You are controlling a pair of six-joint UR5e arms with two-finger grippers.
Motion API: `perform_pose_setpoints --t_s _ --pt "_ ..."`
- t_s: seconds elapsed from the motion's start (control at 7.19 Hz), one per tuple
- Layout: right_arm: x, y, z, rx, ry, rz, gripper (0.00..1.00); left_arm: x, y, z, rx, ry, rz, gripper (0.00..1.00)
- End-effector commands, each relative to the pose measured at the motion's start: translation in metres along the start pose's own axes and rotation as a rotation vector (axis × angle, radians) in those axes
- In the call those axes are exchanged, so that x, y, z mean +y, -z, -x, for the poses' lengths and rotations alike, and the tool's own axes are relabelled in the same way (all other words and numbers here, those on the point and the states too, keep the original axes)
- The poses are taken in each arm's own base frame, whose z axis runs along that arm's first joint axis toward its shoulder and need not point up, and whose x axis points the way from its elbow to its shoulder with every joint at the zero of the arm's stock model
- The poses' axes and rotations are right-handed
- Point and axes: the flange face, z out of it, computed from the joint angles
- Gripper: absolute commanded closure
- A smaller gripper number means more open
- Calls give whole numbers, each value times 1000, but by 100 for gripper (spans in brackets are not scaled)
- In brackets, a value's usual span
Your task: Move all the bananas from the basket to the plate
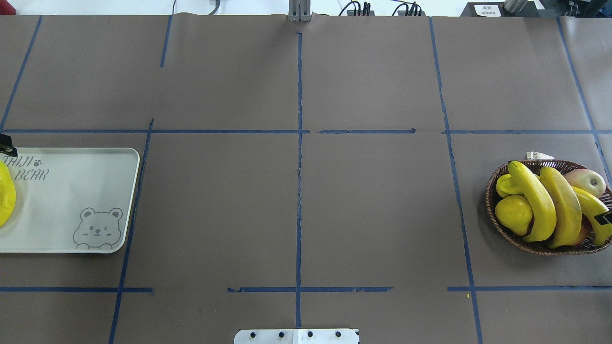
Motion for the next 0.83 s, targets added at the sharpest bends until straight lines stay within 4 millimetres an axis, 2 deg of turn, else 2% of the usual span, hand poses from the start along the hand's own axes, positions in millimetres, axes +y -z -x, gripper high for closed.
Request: perform_pose_setpoints --t_s 0.0,0.42,0.56,0.7 --pt "1 -13 -6 -2 -10 27 16 0 1 -1 3 -2 -2 0" --pt "-5 -29 4 -11 17 59 29 2 2 -2 11 -3 9 0" --pt "-5 -32 5 -14 26 64 40 2 1 -1 10 -2 10 0" --pt "-5 -31 5 -14 32 62 55 2 1 -1 10 -2 10 0"
